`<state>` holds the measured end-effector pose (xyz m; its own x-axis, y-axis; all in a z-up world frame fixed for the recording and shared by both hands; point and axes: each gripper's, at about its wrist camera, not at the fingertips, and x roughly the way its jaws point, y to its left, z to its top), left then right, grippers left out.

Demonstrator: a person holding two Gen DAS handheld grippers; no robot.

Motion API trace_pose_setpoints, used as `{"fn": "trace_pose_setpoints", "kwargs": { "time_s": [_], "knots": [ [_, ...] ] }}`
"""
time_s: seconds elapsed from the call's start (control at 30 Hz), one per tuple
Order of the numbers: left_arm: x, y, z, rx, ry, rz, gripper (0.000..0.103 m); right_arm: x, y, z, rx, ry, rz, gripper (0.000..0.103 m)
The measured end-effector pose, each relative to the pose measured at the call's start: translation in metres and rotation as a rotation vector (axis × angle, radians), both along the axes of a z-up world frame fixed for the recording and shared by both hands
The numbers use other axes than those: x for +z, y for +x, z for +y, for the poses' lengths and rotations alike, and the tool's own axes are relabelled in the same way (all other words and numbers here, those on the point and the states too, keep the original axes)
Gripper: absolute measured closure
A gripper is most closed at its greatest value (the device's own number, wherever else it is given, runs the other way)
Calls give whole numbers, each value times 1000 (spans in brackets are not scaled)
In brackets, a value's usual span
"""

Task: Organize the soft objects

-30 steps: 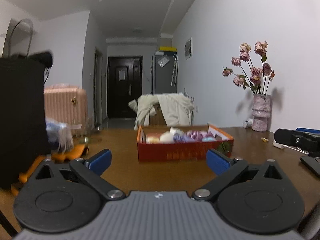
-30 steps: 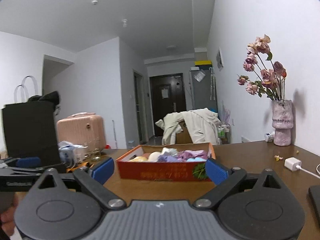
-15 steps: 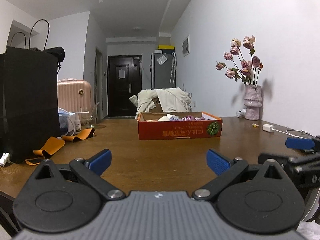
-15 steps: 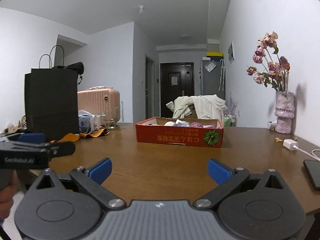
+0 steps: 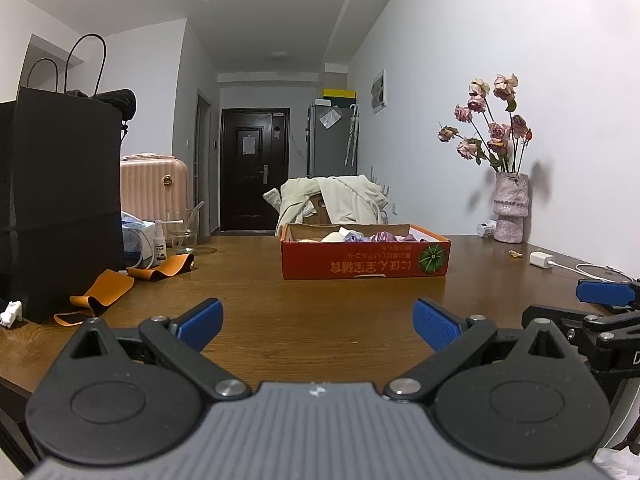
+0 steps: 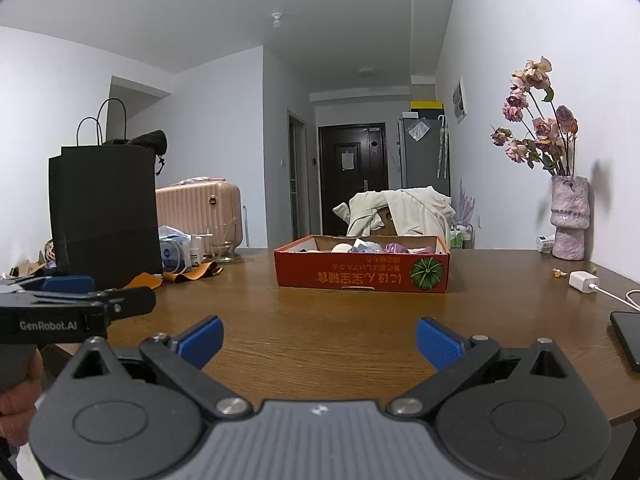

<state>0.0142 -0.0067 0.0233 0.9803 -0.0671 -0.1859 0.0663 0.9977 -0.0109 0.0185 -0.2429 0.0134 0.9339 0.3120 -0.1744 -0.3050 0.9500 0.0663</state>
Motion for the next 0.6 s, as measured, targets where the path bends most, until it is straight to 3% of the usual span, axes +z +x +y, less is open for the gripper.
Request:
{"fn": "trace_pose_setpoints", "kwargs": {
  "time_s": [0.6],
  "knots": [
    [0, 0, -1, 5, -2, 5, 0, -2, 0, 1, -4, 8, -3, 0]
  ]
}}
